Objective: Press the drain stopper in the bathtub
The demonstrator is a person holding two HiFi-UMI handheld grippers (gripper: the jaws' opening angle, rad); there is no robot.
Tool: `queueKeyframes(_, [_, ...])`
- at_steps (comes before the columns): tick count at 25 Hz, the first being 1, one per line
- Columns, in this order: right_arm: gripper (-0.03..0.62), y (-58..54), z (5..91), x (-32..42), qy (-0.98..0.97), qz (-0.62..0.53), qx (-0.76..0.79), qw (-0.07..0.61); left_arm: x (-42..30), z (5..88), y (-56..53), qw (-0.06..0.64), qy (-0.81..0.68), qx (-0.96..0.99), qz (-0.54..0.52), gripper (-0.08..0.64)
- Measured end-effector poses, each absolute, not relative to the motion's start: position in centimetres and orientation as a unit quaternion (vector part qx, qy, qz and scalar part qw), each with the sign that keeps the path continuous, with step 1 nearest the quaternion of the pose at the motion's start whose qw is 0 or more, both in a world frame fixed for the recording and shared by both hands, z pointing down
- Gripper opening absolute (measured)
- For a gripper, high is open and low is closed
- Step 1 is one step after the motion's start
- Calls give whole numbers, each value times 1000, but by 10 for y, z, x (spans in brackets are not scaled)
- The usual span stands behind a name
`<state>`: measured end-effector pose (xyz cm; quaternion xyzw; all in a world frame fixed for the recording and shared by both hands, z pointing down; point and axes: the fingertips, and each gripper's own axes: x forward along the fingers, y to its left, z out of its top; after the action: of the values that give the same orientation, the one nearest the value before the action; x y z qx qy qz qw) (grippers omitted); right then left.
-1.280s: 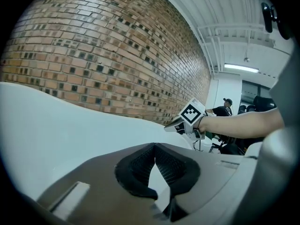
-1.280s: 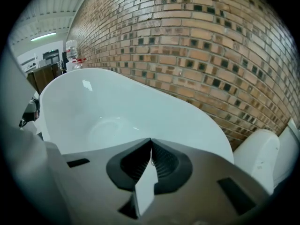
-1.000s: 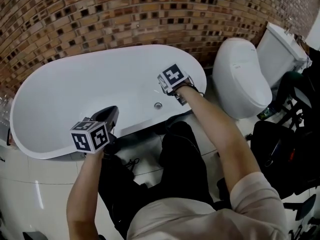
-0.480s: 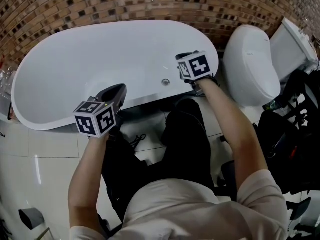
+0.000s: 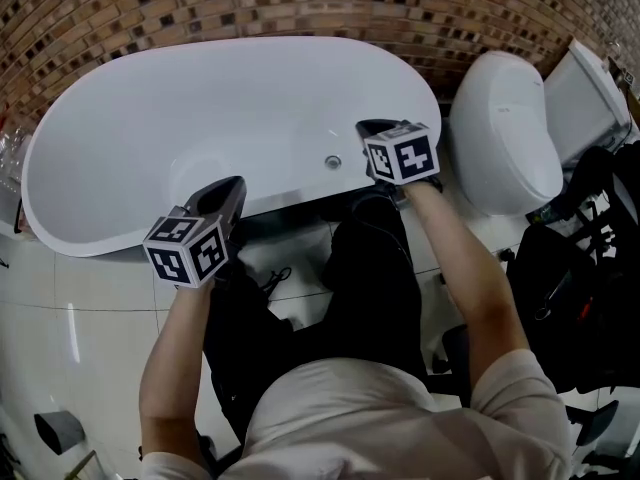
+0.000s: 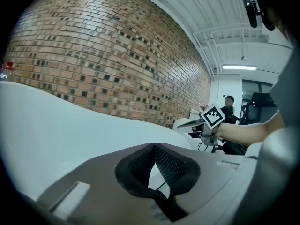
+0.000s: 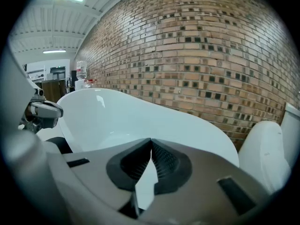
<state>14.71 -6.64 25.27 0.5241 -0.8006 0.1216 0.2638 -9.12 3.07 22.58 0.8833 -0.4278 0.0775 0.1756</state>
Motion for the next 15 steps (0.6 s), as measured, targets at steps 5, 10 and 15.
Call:
queueKeyframes(5, [17, -51, 270, 142, -808, 127, 524, 239, -93, 234, 38, 142, -432, 887, 83, 8])
queueKeyframes(10, [17, -44, 278, 140, -814, 121, 524, 217, -98, 241, 40, 140, -438, 885, 75, 8])
queueKeyframes(15, [15, -34, 283, 133, -826, 94, 527, 179, -111, 253, 41, 128, -455, 878, 71, 8])
